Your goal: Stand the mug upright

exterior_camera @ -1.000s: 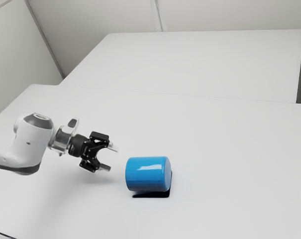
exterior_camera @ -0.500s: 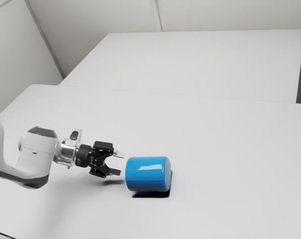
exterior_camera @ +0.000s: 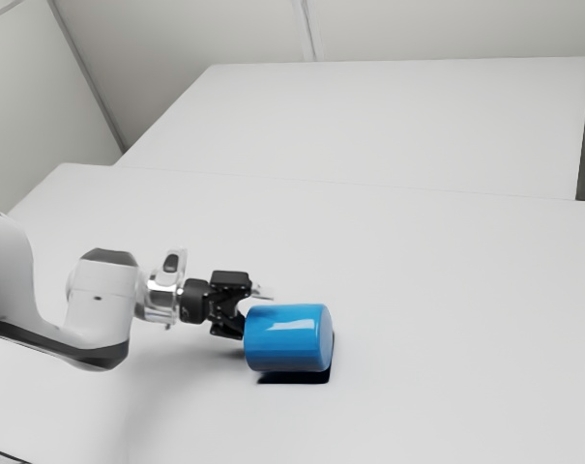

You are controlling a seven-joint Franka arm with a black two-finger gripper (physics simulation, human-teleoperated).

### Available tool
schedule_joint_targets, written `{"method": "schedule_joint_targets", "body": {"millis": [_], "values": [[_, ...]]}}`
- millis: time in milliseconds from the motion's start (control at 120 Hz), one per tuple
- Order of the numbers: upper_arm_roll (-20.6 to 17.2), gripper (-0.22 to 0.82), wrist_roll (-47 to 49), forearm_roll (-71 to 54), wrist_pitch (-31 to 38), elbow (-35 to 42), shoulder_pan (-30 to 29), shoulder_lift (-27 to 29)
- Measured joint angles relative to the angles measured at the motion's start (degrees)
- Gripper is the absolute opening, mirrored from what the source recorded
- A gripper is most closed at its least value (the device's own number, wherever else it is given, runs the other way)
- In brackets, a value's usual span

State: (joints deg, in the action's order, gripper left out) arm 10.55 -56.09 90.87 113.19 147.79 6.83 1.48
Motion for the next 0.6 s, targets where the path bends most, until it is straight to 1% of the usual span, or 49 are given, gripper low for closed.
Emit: {"method": "schedule_joint_targets", "body": {"millis": [100,233,275,375,433,508,600], "values": [[-0.1,0.6,-0.7,0.7,-0.3,-0.1,0.1,0.7],[-0.1,0.59,-1.5,1.1,-0.9,-0.2,-1.3,1.5],[-0.1,0.52,-1.7,1.1,-1.1,-0.2,-1.7,1.6],[-0.1,0.25,-2.1,1.4,-1.3,-0.3,-1.8,1.8],[-0.1,0.13,-2.4,1.6,-1.3,-0.3,-1.6,1.8],[-0.1,0.02,-2.6,1.8,-1.2,-0.2,-1.4,1.6],[-1.4,-0.06,-2.6,1.9,-0.5,-0.2,-2.1,1.2]]}}
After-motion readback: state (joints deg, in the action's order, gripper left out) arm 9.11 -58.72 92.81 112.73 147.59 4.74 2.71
